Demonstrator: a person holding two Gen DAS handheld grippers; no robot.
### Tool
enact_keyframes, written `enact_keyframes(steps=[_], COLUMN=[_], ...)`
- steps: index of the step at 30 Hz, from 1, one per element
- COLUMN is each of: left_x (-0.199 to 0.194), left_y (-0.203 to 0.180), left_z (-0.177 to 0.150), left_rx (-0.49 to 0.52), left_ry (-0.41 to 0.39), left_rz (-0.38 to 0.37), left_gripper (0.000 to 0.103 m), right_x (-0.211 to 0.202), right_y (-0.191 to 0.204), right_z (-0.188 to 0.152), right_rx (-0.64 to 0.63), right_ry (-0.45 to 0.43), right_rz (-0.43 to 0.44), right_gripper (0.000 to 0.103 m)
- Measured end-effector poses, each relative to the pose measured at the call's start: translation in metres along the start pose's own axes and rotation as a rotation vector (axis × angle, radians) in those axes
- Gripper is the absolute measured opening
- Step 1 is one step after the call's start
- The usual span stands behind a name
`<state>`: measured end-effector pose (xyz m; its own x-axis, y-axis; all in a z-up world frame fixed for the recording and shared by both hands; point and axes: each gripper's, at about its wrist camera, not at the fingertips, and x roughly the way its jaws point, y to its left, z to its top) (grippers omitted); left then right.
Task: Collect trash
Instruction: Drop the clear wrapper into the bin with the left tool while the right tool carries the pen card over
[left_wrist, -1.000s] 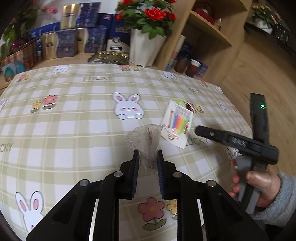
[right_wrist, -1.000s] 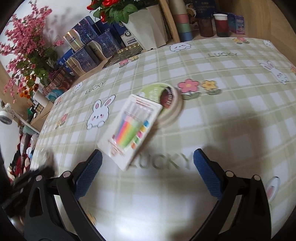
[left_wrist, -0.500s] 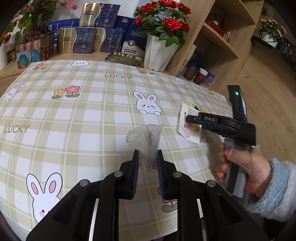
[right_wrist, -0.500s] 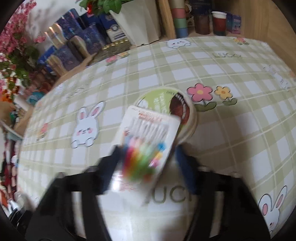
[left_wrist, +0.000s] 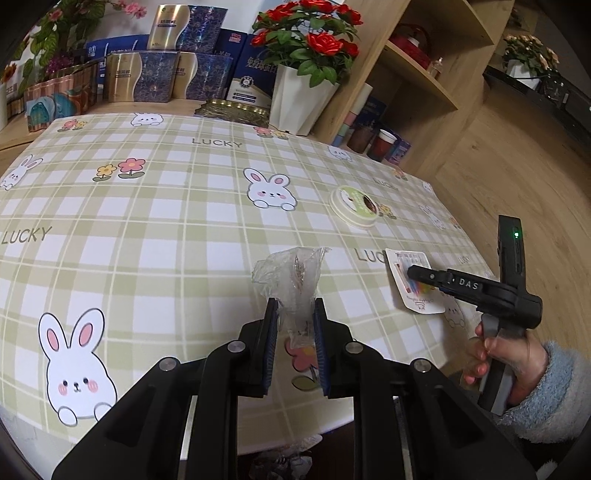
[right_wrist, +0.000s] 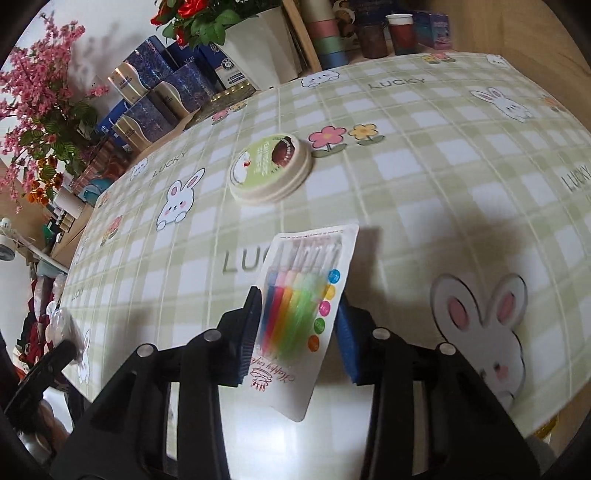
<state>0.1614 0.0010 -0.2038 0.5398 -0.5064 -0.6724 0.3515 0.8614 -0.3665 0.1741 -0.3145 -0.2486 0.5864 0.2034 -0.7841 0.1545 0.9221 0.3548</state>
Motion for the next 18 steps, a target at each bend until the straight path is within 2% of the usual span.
enact_keyframes(steps=[1,2,3,18], left_x=[-0.002,-0.004,-0.006,-0.033], left_y=[-0.002,-0.004,-0.006,-0.031], left_z=[-0.001,-0.003,-0.005,-0.04], left_rx=[0.004,0.008,0.011,0.066], left_ry=[0.0,0.001,0.001,0.025], left_rz=[-0.001,-0.003,-0.005,-0.028], left_gripper=[0.019,0.019,0.019,0.019], right_x=[-0.005,-0.01,-0.013,-0.052], right_y=[-0.001,-0.001,-0.002,0.022], right_z=[-0.003,-0.006,-0.009,-0.038], right_rx=[0.003,0.006,0.006,-0.056], right_ry=[-0.008,-0.015,-0.018,-0.035], right_rz=[0.009,0.019,0.027,0.13], right_gripper=[0.04,0.034,0.015,0.015])
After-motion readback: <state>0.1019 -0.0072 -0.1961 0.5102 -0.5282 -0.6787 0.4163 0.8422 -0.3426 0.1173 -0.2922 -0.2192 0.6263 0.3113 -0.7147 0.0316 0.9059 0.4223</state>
